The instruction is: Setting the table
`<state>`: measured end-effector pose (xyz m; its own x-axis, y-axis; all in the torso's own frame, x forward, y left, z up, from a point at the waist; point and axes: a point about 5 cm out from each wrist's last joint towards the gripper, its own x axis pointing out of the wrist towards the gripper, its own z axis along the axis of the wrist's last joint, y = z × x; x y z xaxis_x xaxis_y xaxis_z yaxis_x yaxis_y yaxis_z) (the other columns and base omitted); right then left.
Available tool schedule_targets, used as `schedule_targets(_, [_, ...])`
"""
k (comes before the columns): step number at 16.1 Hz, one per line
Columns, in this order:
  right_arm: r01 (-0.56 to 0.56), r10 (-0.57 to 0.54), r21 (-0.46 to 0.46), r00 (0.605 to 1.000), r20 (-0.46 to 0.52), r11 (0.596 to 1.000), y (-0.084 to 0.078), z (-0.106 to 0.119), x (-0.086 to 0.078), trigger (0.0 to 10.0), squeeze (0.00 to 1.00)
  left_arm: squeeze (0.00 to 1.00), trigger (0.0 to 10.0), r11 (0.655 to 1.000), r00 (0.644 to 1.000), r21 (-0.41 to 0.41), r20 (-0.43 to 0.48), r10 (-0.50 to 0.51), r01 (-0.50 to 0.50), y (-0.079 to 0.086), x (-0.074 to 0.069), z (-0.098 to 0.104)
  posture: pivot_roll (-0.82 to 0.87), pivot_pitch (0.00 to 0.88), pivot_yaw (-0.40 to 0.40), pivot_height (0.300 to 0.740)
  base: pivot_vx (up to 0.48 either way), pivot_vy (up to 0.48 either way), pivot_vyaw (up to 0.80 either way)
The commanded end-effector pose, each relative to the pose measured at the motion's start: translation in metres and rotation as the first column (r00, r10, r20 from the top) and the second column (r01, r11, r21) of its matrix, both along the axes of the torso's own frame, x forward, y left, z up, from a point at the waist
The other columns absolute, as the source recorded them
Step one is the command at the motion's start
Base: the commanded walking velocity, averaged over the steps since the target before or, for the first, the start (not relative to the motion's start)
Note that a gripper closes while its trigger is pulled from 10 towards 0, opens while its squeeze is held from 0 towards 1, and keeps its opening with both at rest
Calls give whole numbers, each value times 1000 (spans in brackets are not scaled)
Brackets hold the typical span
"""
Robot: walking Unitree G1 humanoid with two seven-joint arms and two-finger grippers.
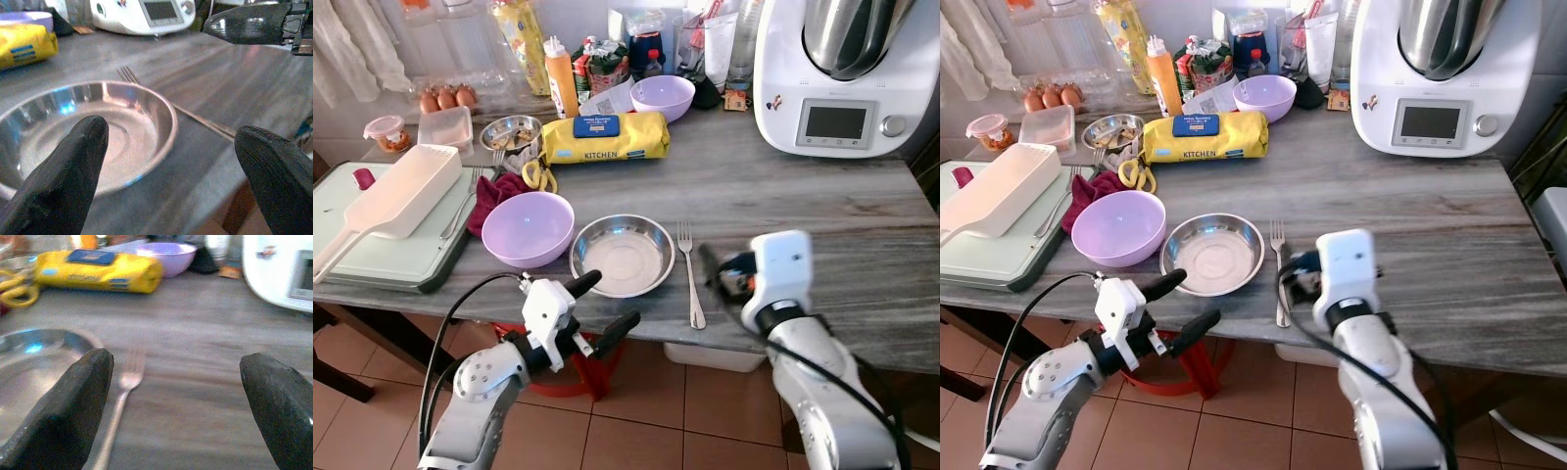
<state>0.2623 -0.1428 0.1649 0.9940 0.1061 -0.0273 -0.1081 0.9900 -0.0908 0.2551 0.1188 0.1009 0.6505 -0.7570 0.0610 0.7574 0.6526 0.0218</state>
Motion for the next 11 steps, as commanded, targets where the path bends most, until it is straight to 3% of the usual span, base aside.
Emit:
schedule_targets(1, [48,-49,20,998,35,999,-8,4,6,10000,0,0,10000,999,998,-27,34,49,-48,4,6,11,-102,89,87,740,0,0,0])
schedule_targets(5, [82,-86,58,994,70,995,-13,10,15,10000,0,0,10000,973,979,-148,73,189,-177,8,22,36,-94,75,54,740,0,0,0])
schedule_targets(9, [40,-44,29,990,132,999,3,12,25,10000,0,0,10000,941,953,-212,94,288,-264,13,25,48,-50,45,38,740,0,0,0])
schedule_targets(11, [16,-19,20,988,151,1000,4,14,31,10000,0,0,10000,914,926,-229,100,363,-333,20,28,54,-37,44,39,740,0,0,0])
